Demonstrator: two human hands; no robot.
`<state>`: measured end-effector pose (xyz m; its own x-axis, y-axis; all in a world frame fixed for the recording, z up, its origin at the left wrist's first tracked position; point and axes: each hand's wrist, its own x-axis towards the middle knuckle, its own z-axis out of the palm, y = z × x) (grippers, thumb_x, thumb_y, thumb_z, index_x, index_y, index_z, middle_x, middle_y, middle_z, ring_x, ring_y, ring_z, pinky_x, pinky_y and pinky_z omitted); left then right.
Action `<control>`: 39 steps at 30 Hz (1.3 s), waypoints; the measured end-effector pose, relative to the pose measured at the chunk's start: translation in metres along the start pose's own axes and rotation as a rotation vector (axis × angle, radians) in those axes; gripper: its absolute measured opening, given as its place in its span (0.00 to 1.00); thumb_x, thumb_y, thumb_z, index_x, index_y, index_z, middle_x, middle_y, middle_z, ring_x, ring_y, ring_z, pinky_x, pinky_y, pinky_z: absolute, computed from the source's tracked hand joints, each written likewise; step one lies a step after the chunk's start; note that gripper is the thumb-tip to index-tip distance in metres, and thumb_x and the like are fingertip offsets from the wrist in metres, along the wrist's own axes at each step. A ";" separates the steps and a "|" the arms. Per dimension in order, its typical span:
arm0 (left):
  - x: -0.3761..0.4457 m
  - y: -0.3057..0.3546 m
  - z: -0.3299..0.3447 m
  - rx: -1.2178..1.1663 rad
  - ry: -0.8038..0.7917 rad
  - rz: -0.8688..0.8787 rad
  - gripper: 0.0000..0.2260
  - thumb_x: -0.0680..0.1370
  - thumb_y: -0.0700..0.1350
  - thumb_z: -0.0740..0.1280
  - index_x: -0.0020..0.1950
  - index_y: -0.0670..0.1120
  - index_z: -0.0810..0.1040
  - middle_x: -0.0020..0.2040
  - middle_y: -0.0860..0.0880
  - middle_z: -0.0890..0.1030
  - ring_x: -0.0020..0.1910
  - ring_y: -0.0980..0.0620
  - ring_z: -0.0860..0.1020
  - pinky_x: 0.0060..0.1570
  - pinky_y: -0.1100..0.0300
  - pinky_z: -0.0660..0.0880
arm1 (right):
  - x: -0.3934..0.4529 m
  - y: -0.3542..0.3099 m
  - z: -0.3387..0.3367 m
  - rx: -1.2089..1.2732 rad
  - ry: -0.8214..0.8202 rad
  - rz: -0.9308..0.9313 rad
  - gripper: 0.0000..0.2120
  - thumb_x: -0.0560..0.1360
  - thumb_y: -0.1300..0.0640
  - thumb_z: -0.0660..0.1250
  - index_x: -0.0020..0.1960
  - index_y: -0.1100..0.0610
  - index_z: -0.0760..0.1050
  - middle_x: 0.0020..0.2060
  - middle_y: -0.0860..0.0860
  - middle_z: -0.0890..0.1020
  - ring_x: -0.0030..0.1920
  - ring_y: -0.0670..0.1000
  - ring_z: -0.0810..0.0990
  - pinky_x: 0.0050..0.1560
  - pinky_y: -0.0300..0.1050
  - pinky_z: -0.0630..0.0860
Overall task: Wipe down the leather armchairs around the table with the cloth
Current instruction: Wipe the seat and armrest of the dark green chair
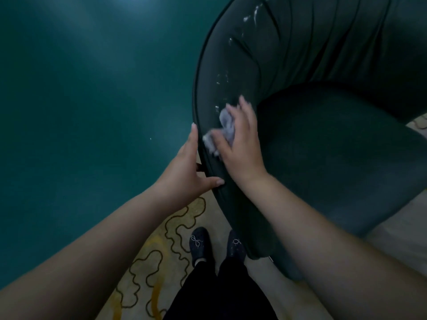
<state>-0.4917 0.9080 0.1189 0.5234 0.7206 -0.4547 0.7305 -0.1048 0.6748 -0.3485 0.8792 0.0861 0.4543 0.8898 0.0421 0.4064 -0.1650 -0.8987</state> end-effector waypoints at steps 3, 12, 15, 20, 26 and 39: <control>0.004 0.003 -0.002 -0.037 -0.010 -0.017 0.58 0.65 0.50 0.79 0.77 0.56 0.37 0.77 0.55 0.55 0.54 0.61 0.74 0.42 0.83 0.67 | 0.053 -0.010 0.007 -0.036 0.041 0.025 0.24 0.71 0.52 0.73 0.61 0.63 0.70 0.72 0.60 0.62 0.74 0.59 0.56 0.71 0.57 0.60; 0.024 0.009 -0.015 -0.053 0.025 0.006 0.59 0.64 0.50 0.80 0.77 0.58 0.36 0.76 0.57 0.60 0.67 0.55 0.70 0.63 0.56 0.71 | -0.006 0.018 -0.009 0.118 0.047 0.046 0.20 0.70 0.48 0.72 0.55 0.51 0.65 0.74 0.52 0.60 0.74 0.51 0.58 0.71 0.50 0.63; 0.038 0.009 -0.021 -0.073 0.028 0.015 0.59 0.63 0.51 0.80 0.76 0.60 0.37 0.76 0.59 0.60 0.67 0.53 0.71 0.64 0.52 0.72 | 0.031 0.011 -0.002 0.042 0.034 0.019 0.21 0.70 0.49 0.73 0.54 0.59 0.69 0.74 0.55 0.62 0.76 0.54 0.52 0.74 0.51 0.57; 0.070 0.010 -0.040 -0.084 0.023 0.055 0.58 0.62 0.53 0.80 0.76 0.62 0.38 0.72 0.64 0.62 0.64 0.54 0.74 0.62 0.54 0.73 | 0.074 0.006 -0.002 -0.010 0.040 -0.003 0.21 0.69 0.50 0.75 0.51 0.61 0.70 0.73 0.57 0.64 0.75 0.56 0.55 0.73 0.54 0.57; 0.096 0.014 -0.064 -0.005 -0.073 0.134 0.61 0.59 0.58 0.79 0.77 0.58 0.37 0.70 0.64 0.63 0.65 0.56 0.72 0.61 0.61 0.70 | 0.023 0.008 0.002 0.148 0.099 0.144 0.39 0.62 0.51 0.79 0.66 0.60 0.63 0.68 0.41 0.64 0.67 0.44 0.66 0.66 0.35 0.66; 0.160 0.030 -0.107 0.084 -0.217 0.293 0.61 0.62 0.51 0.81 0.78 0.53 0.38 0.77 0.55 0.58 0.70 0.54 0.67 0.68 0.56 0.67 | 0.095 -0.012 0.021 0.118 0.338 0.262 0.33 0.67 0.53 0.77 0.66 0.55 0.66 0.65 0.44 0.70 0.62 0.39 0.70 0.64 0.39 0.70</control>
<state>-0.4328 1.0931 0.1285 0.7897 0.4909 -0.3679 0.5649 -0.3478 0.7483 -0.3265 0.9745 0.0919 0.7719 0.6318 -0.0707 0.1584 -0.2988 -0.9411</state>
